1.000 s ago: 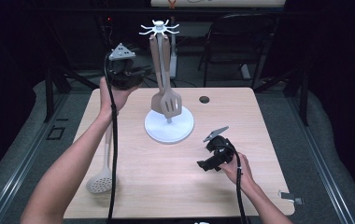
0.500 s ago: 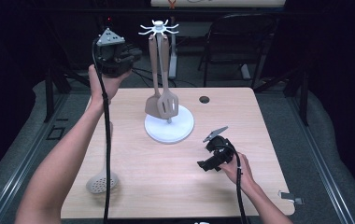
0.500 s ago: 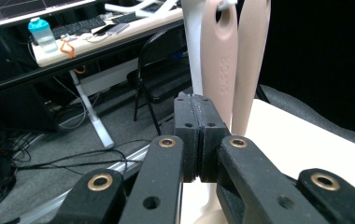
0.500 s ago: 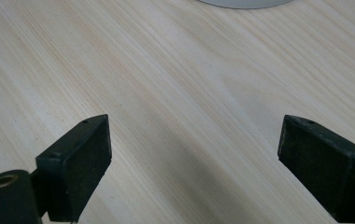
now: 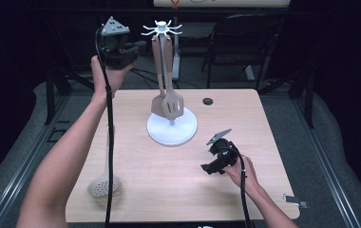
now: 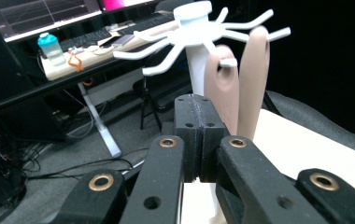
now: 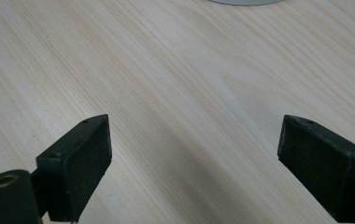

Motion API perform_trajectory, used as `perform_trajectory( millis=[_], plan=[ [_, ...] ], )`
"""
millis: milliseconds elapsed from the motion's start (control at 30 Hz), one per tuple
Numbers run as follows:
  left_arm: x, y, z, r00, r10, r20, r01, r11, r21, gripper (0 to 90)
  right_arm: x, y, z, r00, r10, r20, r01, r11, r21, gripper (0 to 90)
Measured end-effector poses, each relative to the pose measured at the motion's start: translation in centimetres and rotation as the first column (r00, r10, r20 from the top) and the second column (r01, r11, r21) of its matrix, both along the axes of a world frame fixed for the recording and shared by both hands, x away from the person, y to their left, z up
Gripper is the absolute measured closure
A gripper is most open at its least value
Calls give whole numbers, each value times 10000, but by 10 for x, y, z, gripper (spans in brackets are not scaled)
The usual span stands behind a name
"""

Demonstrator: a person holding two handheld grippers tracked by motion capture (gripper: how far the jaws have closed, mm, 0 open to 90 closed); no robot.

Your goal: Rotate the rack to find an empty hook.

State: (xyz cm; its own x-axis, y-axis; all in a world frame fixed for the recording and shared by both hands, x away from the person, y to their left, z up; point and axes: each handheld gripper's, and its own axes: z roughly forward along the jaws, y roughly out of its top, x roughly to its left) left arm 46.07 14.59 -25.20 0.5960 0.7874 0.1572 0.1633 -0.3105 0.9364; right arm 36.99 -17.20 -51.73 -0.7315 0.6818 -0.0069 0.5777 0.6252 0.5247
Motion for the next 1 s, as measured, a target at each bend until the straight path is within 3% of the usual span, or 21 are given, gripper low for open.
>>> perform_trajectory(
  millis=[333,500,633,900,1000],
  plan=[
    [10,-4,7,9996,266,49,-266,9996,-54,900,0,-1,0,10000,-45,-43,44,9999,-101,97],
    [17,-3,7,9989,466,-18,-466,9989,-111,900,0,0,-1,9999,-125,70,124,9999,111,98],
    [19,-4,6,9984,558,-14,-558,9984,-67,900,0,-1,0,9999,-57,-89,57,10000,-59,98],
    [26,-6,6,9969,785,-25,-785,9969,-3,900,-1,0,-1,9998,-182,62,181,9996,215,99],
    [29,-7,7,9962,864,-91,-864,9962,62,900,0,-1,1,10000,-57,-2,57,10000,-46,99]
  ],
)
